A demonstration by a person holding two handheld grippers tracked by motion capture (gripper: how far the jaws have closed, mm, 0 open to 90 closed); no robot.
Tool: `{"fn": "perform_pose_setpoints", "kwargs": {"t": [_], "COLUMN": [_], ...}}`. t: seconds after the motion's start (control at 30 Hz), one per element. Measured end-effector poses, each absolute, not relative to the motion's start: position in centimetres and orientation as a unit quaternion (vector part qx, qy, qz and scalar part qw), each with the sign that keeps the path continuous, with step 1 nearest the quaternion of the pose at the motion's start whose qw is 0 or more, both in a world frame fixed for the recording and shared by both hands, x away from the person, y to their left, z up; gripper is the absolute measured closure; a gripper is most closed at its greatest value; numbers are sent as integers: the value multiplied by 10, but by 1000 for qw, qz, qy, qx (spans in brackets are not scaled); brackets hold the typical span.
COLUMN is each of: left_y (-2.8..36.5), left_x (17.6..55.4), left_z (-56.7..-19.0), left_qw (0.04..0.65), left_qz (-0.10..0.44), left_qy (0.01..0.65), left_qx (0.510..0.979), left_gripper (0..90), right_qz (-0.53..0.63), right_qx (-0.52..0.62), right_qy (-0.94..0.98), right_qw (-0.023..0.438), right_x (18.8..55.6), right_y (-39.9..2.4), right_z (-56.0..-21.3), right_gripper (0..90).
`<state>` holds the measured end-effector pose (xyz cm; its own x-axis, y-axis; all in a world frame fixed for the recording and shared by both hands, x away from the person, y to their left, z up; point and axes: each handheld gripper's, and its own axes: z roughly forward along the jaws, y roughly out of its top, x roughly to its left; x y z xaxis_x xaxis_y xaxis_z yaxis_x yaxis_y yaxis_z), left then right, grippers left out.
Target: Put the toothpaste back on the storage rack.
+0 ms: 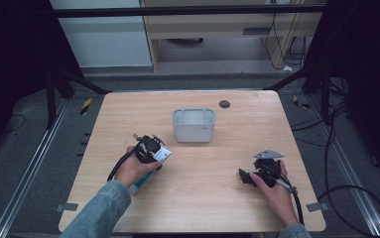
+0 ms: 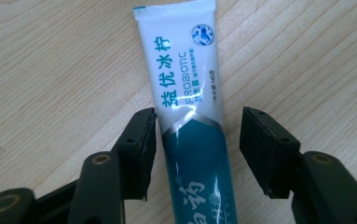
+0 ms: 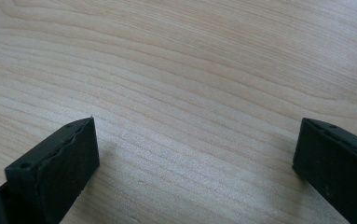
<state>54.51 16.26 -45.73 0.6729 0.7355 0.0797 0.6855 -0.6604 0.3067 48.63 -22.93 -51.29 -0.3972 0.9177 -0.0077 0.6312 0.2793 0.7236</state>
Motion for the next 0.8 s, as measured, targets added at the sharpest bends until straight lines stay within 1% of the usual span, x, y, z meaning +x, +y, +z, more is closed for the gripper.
{"fn": "perform_pose_setpoints", "kwargs": {"t": [0.43, 0.8], "left_y": [163, 165], "left_x": [551, 554], "left_z": [-462, -464], "left_qw": [120, 119], "left_qz": [92, 78], "left_qy": [397, 397], "left_qx": [905, 907], "left_gripper": [514, 528], "right_qz": [327, 327], "right_qx": [505, 505], "right_qy": [769, 768], "right_qw": [218, 217], "right_x": [486, 486], "right_y": [-229, -229], "right_z": [-513, -513], "right_gripper": [4, 4]}}
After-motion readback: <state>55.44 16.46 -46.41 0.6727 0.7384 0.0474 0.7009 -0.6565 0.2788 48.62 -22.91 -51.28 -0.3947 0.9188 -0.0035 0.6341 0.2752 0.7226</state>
